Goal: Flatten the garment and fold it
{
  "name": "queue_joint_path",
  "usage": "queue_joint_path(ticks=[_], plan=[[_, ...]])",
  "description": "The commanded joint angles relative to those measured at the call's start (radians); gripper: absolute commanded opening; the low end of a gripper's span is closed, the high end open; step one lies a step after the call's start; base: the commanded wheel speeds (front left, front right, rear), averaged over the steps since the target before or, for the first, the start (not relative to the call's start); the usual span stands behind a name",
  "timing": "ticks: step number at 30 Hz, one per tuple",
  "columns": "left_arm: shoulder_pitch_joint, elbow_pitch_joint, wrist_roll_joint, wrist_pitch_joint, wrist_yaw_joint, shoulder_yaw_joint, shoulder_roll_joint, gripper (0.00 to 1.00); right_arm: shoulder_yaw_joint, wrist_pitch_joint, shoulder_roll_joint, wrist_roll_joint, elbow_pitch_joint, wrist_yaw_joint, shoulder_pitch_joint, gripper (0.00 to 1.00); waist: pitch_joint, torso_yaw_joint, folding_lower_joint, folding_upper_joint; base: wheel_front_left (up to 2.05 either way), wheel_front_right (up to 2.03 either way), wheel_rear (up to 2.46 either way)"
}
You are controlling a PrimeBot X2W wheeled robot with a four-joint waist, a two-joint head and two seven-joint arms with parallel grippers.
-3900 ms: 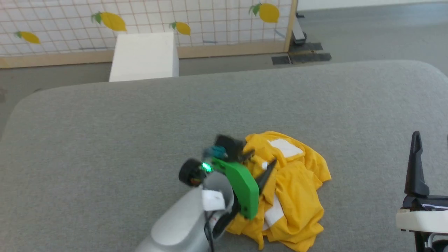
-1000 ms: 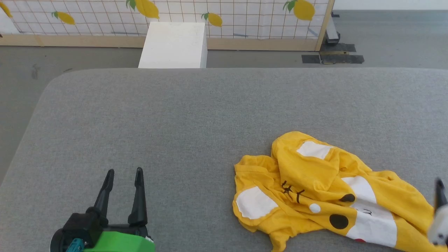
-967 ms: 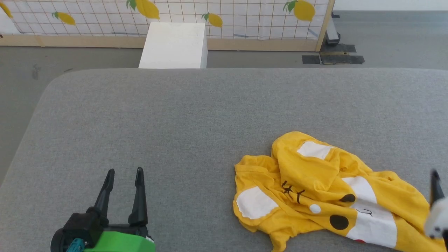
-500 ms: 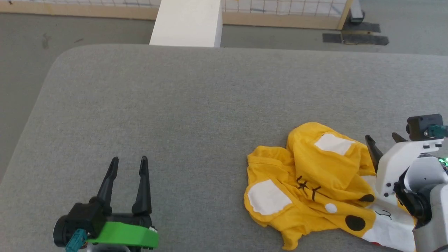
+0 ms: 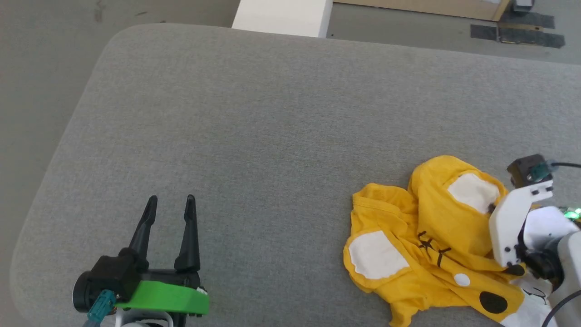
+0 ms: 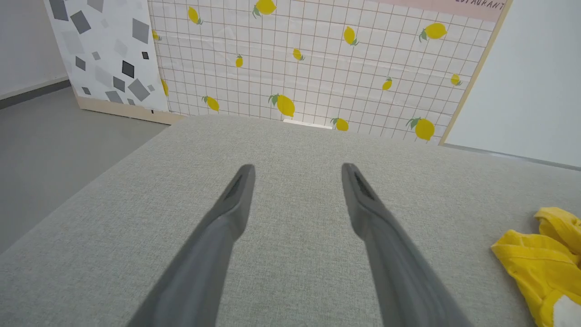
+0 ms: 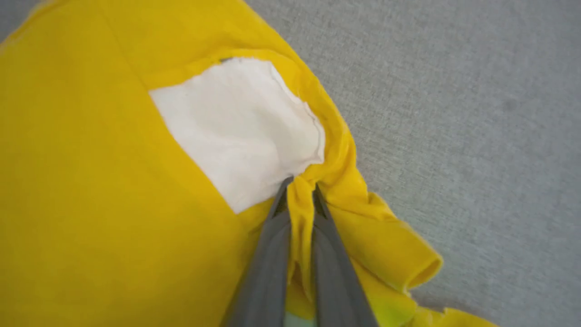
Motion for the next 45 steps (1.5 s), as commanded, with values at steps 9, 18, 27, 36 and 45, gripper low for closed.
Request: queue_joint_path(ticks=[9,18,27,36,45], plan=[[-0.047,-0.014,-0.016,-0.005,0.010,-0.023,-0.007,1.00,0.113,-0.051,-0.178,-0.019,-0.140,-0.002,-0.284,0.00,0.064,0.060,0.0000,0.0000,0.00,0.00,0.00],[-0.110,-0.009,-0.051,-0.005,0.029,-0.063,-0.007,1.00,0.207,-0.177,-0.269,-0.125,-0.033,-0.002,-0.613,0.00,0.175,0.142,0.0000,0.0000,0.00,0.00,0.00],[-0.153,0.006,-0.064,-0.005,0.037,-0.103,-0.007,1.00,0.182,-0.323,-0.200,-0.215,0.210,-0.002,-0.643,0.70,0.223,0.163,0.0000,0.0000,0.00,0.00,0.00],[-0.161,0.027,-0.043,-0.005,0.033,-0.102,-0.007,1.00,0.117,-0.443,-0.137,-0.221,0.274,-0.002,-0.613,1.00,0.144,0.097,0.0000,0.0000,0.00,0.00,0.00],[-0.053,0.033,-0.004,-0.005,0.027,-0.047,-0.005,1.00,0.029,-0.428,-0.027,-0.058,0.074,-0.002,-0.338,1.00,-0.016,0.001,0.0000,0.0000,0.00,0.00,0.00]])
